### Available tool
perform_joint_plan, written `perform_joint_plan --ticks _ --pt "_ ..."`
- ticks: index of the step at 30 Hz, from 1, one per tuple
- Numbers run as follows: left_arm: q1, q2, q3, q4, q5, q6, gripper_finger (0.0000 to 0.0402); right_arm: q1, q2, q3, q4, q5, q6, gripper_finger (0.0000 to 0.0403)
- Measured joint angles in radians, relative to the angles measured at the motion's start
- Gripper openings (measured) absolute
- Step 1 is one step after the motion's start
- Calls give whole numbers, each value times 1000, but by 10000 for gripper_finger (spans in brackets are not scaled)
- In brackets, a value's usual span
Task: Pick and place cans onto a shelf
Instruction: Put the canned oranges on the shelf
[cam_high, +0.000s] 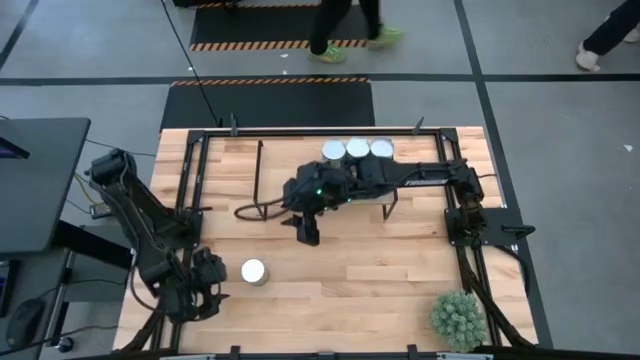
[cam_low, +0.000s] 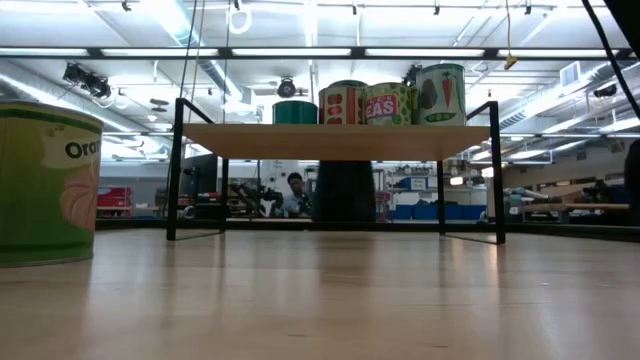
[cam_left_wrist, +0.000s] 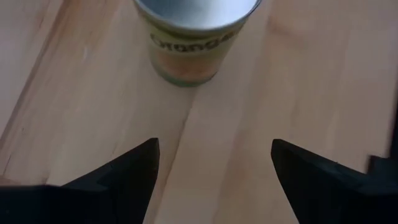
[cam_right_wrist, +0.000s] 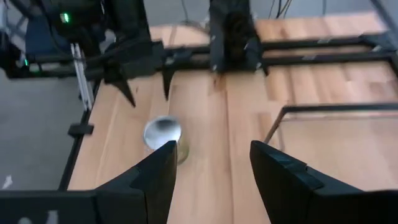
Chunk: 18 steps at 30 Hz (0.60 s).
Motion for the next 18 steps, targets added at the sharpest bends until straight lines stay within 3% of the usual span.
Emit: perform_joint_plan --ticks 11,18 --pt "74 170 -3 79 -105 102 313 46 1 -304 293 -92 36 210" --pt "117 187 -70 201 -121 121 313 71 0 -449 426 -92 86 210"
